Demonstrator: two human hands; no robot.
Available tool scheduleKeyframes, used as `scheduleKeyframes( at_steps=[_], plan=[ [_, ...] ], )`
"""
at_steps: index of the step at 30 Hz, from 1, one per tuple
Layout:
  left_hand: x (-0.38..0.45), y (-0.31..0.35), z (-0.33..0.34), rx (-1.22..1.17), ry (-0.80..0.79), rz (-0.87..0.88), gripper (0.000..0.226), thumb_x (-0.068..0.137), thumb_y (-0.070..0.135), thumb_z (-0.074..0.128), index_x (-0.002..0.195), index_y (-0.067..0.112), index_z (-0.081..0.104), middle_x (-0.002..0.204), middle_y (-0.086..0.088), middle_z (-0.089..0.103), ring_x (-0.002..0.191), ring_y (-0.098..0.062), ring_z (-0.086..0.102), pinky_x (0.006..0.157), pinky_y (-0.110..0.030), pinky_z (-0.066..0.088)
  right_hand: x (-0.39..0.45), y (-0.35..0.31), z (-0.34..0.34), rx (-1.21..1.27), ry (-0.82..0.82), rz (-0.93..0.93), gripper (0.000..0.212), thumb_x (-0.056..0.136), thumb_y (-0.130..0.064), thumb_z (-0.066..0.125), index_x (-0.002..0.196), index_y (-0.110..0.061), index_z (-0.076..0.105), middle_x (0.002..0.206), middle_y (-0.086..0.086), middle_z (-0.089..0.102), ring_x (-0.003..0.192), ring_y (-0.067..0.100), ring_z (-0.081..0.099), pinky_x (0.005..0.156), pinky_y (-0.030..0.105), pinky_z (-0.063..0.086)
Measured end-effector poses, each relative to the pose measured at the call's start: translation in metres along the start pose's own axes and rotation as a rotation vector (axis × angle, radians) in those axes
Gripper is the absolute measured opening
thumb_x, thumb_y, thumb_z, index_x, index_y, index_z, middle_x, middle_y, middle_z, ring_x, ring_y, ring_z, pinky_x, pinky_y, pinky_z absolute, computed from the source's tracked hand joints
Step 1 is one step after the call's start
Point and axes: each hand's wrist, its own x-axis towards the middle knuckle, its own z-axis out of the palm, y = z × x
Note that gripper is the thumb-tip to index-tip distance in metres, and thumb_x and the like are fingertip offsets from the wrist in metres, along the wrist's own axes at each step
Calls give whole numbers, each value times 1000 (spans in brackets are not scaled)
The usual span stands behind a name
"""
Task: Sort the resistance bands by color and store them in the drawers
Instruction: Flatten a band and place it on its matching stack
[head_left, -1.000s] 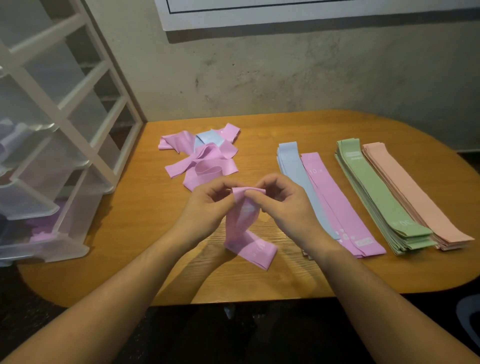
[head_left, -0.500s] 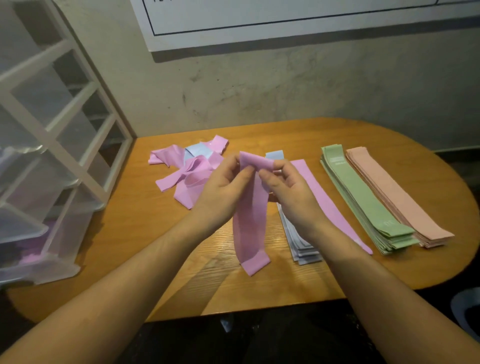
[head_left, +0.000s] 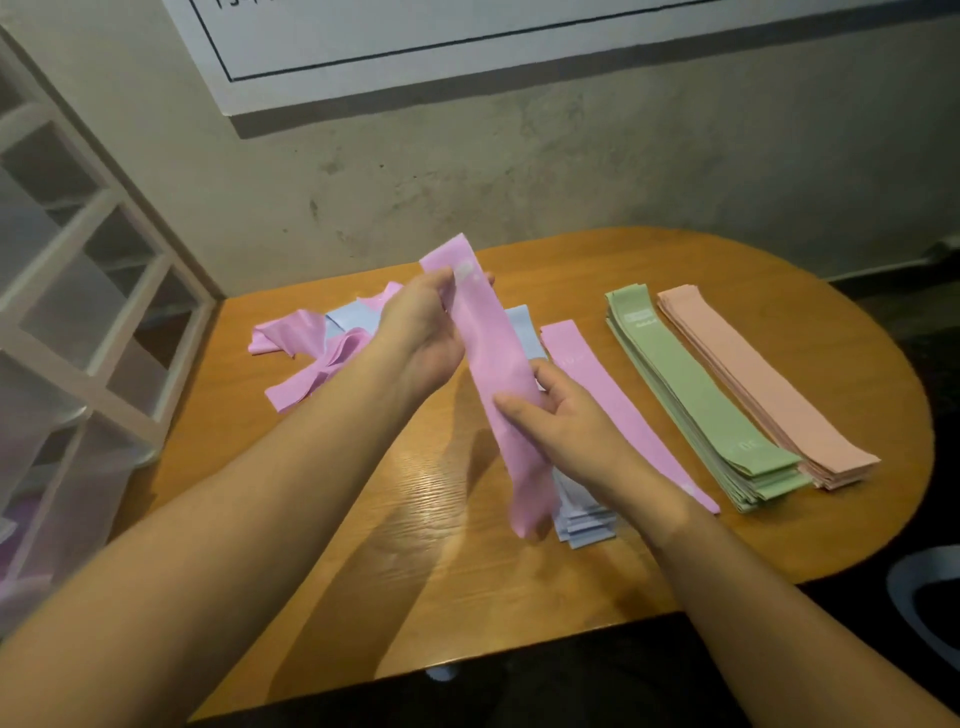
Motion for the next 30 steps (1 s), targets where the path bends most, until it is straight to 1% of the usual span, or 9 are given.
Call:
scheduleKeyframes(
  at_steps=[4, 6, 10, 14, 16, 19, 22, 25, 30],
  plan=[
    [23, -7, 23, 18, 31, -43, 17, 98, -4, 43, 99, -5, 60, 78, -13, 63, 68, -20, 64, 58, -30, 57, 4, 7, -20, -132, 84, 49, 15, 96, -22, 67, 110, -20, 62, 105, 2, 72, 93, 13, 69, 83, 34, 53],
    [37, -17, 34, 35, 28, -34, 25, 94, -11, 36, 90, 0, 59, 79, -14, 60, 68, -20, 61, 66, -32, 54, 5, 14, -32, -192, 136, 89, 23, 92, -31, 68, 112, -24, 61, 105, -1, 72, 93, 13, 69, 84, 36, 53],
    [68, -43, 53, 141, 48, 9, 49, 93, -14, 26, 94, 14, 67, 88, -17, 64, 70, -22, 63, 69, -32, 55, 1, 23, -63, -312, 198, 156, 30, 91, -31, 69, 117, -33, 54, 105, -11, 66, 96, 11, 65, 82, 28, 50],
    [96, -65, 64, 314, 85, 8, 42, 86, -9, 38, 115, 8, 64, 95, -21, 65, 62, -23, 62, 53, -26, 54, -5, 29, -87, -355, 212, 222, 34, 85, -32, 72, 114, -31, 55, 107, -12, 66, 100, 11, 64, 93, 31, 50],
    [104, -74, 67, 492, 54, 49, 48, 82, -9, 42, 123, 12, 55, 100, -19, 60, 59, -19, 59, 49, -22, 47, -8, 34, -97, -342, 256, 227, 40, 76, -40, 70, 113, -27, 61, 109, -7, 71, 102, 13, 67, 99, 41, 51],
    [113, -82, 71, 817, -59, 158, 52, 84, -14, 41, 124, 16, 58, 94, -10, 57, 50, -13, 58, 45, -24, 46, -13, 38, -109, -422, 285, 248, 24, 89, -27, 69, 111, -26, 61, 111, -5, 70, 104, 15, 66, 97, 36, 51],
    [123, -84, 73, 1047, -156, 227, 49, 88, -12, 43, 129, 10, 58, 81, -4, 58, 43, -1, 57, 53, -26, 49, -15, 44, -117, -453, 295, 258, 46, 88, -31, 69, 131, -23, 57, 127, -2, 65, 117, 18, 62, 103, 36, 47],
    [132, -83, 73, 1329, -249, 287, 49, 87, -9, 50, 130, 11, 60, 87, -2, 60, 56, -11, 60, 50, -24, 49, -21, 50, -121, -536, 257, 292, 55, 92, -26, 68, 144, -19, 50, 140, 1, 59, 128, 19, 55, 108, 30, 42],
    [144, -84, 69, 1946, -344, 497, 32, 96, 23, 53, 126, 23, 65, 123, -5, 68, 108, -28, 62, 81, -34, 52, -30, 53, -121, -669, 209, 299, 61, 96, -28, 60, 153, -22, 40, 150, 0, 51, 136, 20, 48, 108, 25, 36]
  ],
)
